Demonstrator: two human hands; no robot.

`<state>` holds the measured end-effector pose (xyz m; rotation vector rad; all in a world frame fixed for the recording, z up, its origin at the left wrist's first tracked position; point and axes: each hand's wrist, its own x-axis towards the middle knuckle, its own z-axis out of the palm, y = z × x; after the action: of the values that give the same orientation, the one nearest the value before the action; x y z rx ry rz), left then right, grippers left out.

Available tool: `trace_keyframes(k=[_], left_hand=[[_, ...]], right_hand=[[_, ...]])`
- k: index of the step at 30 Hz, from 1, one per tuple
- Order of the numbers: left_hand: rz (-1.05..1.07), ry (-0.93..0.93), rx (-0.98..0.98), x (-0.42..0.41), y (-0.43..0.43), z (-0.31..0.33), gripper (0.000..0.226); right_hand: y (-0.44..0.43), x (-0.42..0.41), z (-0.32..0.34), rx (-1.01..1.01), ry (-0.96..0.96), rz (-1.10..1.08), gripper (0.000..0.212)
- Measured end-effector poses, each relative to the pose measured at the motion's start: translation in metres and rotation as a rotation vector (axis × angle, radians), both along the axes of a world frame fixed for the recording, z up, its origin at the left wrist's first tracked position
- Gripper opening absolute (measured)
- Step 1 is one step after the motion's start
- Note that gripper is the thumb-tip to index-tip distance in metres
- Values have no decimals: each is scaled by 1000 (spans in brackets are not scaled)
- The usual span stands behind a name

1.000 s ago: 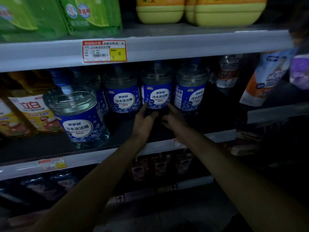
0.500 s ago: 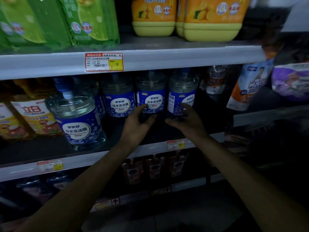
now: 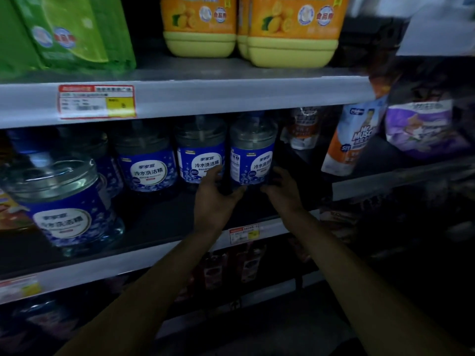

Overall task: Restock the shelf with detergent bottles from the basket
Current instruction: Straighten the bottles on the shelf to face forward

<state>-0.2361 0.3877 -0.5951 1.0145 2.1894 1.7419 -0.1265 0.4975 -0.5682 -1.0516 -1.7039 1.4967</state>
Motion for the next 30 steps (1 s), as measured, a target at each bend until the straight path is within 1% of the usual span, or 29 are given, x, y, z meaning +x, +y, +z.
trace_keyframes(k=[2,6,9,12,14,17,18,21,24,30], left_hand=[[-4,36,17,-1,11,-8,75],[-39,-2,88,-1,28,-12,67],[-15,-31,136,0,41,-7,59],[6,-27,152,1,48,-7,55],[20,-47,150,1,48,-5,53],[7,-96,157,1,43,-2,53],[8,-106,158,2,39,-3,53],[34,-132,161,7,23,-2,53],[46,-136,157,10,3,3,50],[51,-102,88,-1,-45,7,53]], right_hand=[[5,-5,-2,21,7,4,69],[13,-15,-2,61,32,57,78],[19,-19,-1,48,70,69,68],[22,-20,1,22,96,61,60],[22,-19,1,-15,112,39,62],[18,-14,4,-52,122,18,73],[15,-14,4,-49,120,15,72],[6,-10,3,-36,98,0,68],[-6,-6,1,13,26,14,60],[-38,-3,3,53,-75,163,64]])
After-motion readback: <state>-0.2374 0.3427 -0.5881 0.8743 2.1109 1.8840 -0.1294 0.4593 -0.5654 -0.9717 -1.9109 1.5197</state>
